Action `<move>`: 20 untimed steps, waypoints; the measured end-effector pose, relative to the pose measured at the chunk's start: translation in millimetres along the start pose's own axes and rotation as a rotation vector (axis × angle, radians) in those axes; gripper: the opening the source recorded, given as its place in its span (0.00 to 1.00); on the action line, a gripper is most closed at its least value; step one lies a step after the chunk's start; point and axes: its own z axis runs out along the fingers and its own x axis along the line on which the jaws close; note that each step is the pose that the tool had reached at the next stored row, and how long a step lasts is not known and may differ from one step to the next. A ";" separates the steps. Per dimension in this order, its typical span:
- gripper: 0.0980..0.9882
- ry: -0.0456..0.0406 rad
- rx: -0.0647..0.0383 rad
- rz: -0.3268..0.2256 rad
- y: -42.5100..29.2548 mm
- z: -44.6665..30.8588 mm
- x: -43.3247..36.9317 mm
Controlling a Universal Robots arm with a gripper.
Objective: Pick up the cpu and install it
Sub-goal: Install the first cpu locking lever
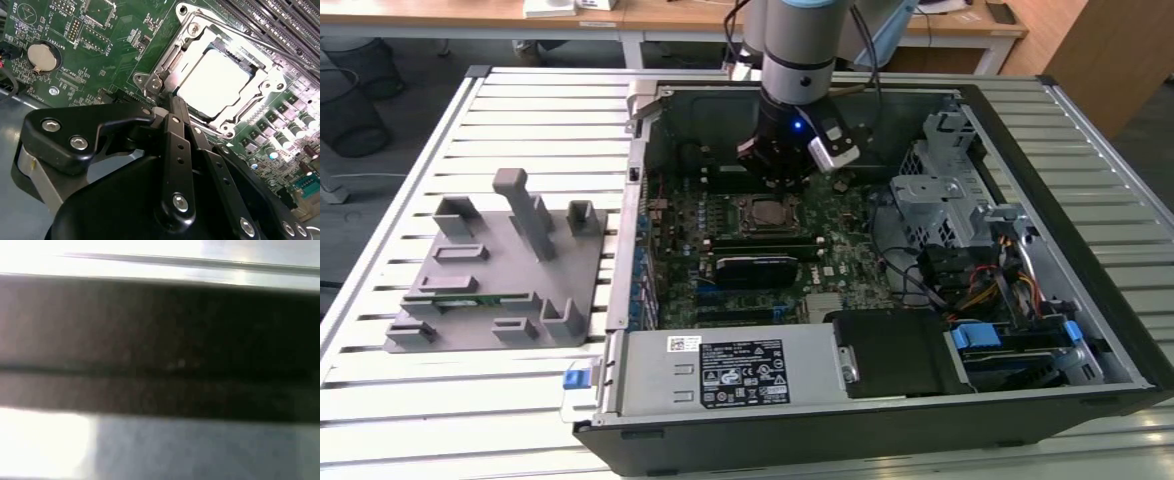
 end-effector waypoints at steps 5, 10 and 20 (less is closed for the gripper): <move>0.01 0.0007 0.007 0.000 3.4 1.8 -1.0; 0.01 -0.0019 -0.036 0.000 3.6 2.3 -1.1; 0.01 -0.0032 -0.063 0.000 3.8 -9.4 -1.2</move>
